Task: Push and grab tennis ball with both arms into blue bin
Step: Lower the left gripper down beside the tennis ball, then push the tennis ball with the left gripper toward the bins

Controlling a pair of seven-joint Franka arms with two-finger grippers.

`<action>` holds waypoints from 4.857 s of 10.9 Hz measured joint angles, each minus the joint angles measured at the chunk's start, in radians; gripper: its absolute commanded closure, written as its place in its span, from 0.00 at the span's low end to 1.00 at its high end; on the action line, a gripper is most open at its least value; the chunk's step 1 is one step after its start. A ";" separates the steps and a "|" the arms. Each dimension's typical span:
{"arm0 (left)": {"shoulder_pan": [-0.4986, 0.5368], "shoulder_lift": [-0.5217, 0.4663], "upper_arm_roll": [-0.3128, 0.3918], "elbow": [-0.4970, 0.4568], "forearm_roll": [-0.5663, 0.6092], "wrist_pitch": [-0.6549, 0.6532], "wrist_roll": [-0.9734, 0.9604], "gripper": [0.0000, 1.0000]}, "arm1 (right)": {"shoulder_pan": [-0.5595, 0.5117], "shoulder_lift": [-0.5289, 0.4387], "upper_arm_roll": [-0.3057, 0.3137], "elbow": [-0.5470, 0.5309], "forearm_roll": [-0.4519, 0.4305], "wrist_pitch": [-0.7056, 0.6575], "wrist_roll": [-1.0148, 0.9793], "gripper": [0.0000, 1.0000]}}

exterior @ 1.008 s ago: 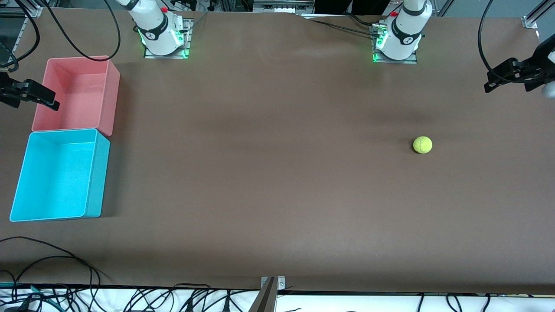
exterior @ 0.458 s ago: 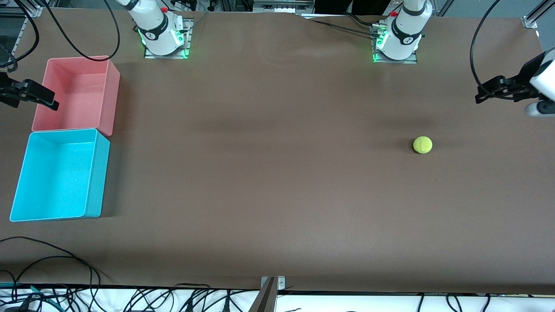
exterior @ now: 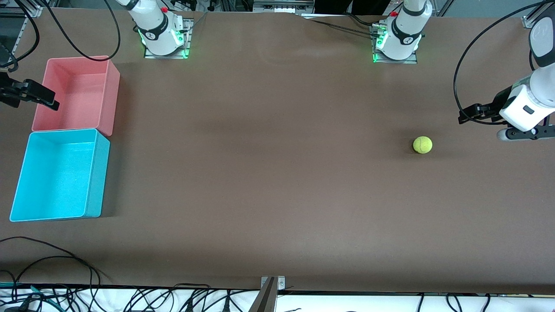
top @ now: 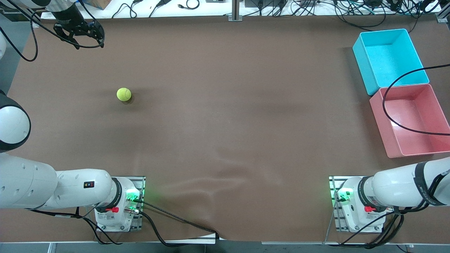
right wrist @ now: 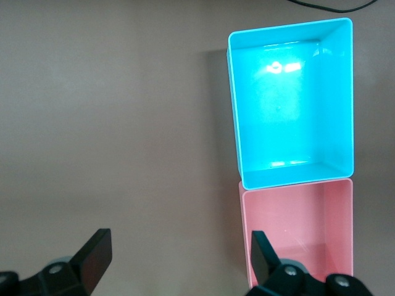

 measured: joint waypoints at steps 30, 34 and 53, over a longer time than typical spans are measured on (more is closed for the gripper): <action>0.058 0.126 0.005 -0.489 0.007 0.694 0.543 1.00 | 0.003 -0.001 0.039 0.002 -0.012 0.000 0.000 0.00; 0.097 0.135 0.005 -0.498 0.009 0.694 0.997 1.00 | 0.003 -0.001 0.038 0.002 -0.013 0.000 0.000 0.00; 0.186 0.327 -0.008 -0.499 0.026 0.893 1.692 1.00 | 0.003 -0.001 0.038 0.003 -0.013 0.000 0.000 0.00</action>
